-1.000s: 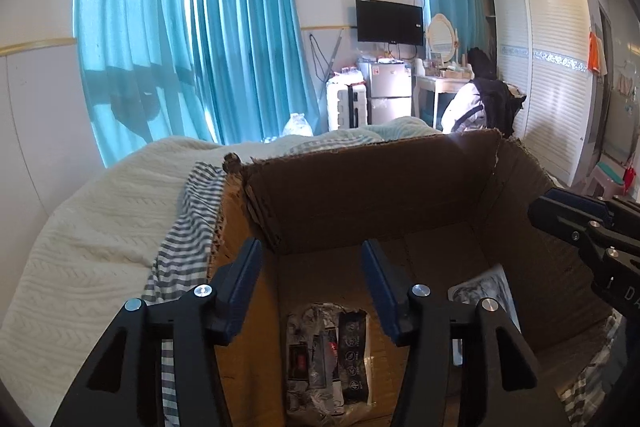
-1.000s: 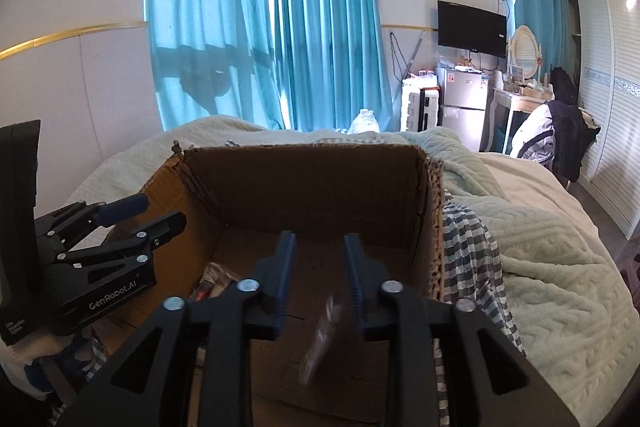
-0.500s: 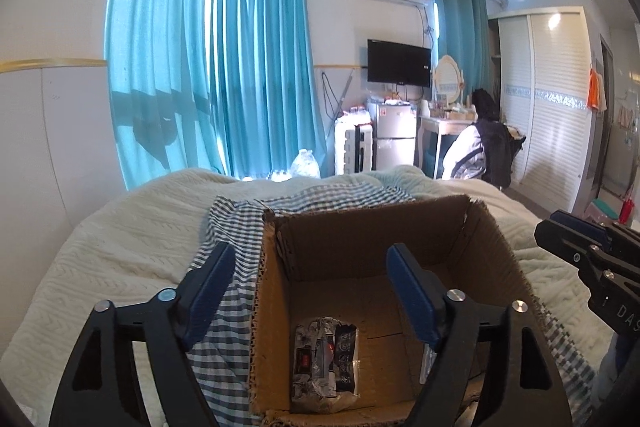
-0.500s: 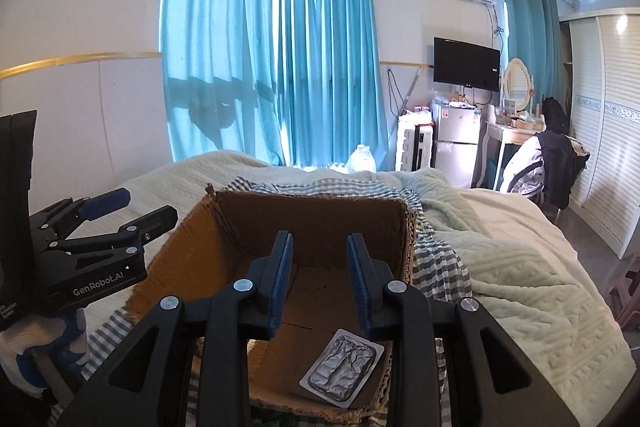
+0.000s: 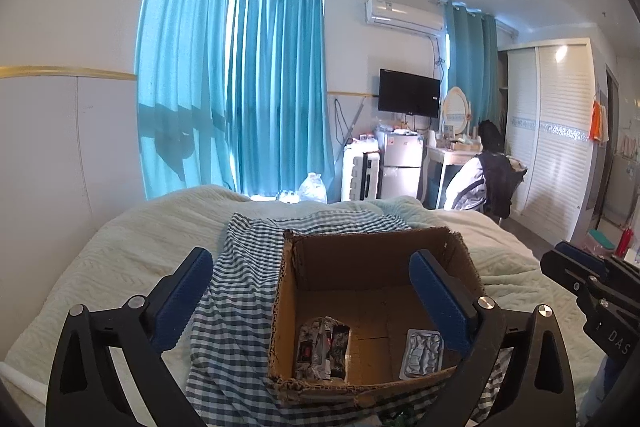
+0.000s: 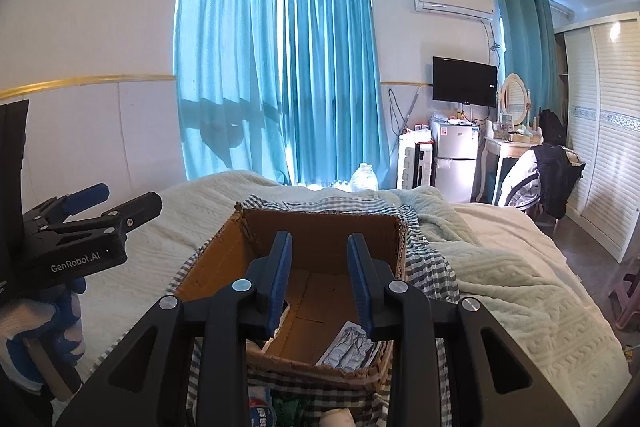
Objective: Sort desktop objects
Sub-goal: 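Move both grippers back toward the pile of items beside the box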
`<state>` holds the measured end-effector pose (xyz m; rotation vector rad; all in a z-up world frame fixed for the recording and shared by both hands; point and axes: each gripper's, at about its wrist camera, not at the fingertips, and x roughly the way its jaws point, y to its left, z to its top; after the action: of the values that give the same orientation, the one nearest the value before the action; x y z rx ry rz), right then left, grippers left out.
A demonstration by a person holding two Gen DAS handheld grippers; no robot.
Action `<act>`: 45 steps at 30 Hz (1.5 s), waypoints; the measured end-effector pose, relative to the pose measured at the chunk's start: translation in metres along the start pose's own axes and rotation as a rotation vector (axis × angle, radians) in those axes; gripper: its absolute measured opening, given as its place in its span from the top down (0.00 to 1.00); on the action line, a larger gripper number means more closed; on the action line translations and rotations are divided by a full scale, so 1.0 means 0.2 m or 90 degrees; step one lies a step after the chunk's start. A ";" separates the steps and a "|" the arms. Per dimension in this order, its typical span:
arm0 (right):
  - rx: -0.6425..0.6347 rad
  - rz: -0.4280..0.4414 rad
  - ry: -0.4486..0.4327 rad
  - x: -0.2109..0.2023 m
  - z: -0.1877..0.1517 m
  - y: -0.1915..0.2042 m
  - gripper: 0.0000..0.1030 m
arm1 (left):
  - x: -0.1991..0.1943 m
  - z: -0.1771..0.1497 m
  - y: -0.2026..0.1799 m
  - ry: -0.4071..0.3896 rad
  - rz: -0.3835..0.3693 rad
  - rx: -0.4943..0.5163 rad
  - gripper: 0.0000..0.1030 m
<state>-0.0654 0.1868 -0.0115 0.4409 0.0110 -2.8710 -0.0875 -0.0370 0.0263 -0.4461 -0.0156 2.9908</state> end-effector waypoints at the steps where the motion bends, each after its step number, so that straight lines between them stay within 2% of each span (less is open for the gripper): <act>1: 0.002 -0.001 -0.002 -0.03 0.00 0.00 0.72 | -0.02 0.00 0.00 -0.003 0.000 -0.002 0.00; 3: 0.005 -0.002 -0.005 -0.08 -0.01 0.00 0.70 | -0.06 0.02 0.00 -0.010 0.000 -0.006 0.00; 5: 0.011 -0.001 -0.009 -0.13 -0.02 0.00 0.64 | -0.11 0.02 -0.01 -0.018 0.006 -0.013 0.00; 10: 0.018 -0.003 -0.012 -0.24 -0.05 0.00 0.63 | -0.21 0.02 0.00 -0.022 0.014 -0.029 0.00; 21: 0.015 -0.019 -0.015 -0.39 -0.09 0.05 0.63 | -0.32 -0.06 0.04 0.004 0.014 -0.059 0.00; 26: 0.018 -0.023 -0.002 -0.43 -0.15 0.06 0.63 | -0.33 -0.13 0.07 0.023 0.011 -0.066 0.00; 28: 0.022 -0.024 0.004 -0.44 -0.18 0.06 0.63 | -0.32 -0.16 0.05 0.038 0.003 -0.041 0.00; 31: 0.024 -0.027 0.011 -0.45 -0.21 0.05 0.63 | -0.30 -0.23 0.03 0.053 0.018 -0.006 0.00; 38: 0.018 -0.032 0.025 -0.44 -0.26 0.05 0.63 | -0.26 -0.32 0.07 0.069 0.000 -0.028 0.00; 45: 0.008 -0.026 0.062 -0.36 -0.35 0.06 0.63 | -0.22 -0.37 0.06 0.072 0.007 -0.023 0.00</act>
<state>0.0247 0.1949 -0.0575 0.5880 0.0199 -2.8883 -0.0256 -0.0537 -0.0321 -0.6202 -0.0579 2.9753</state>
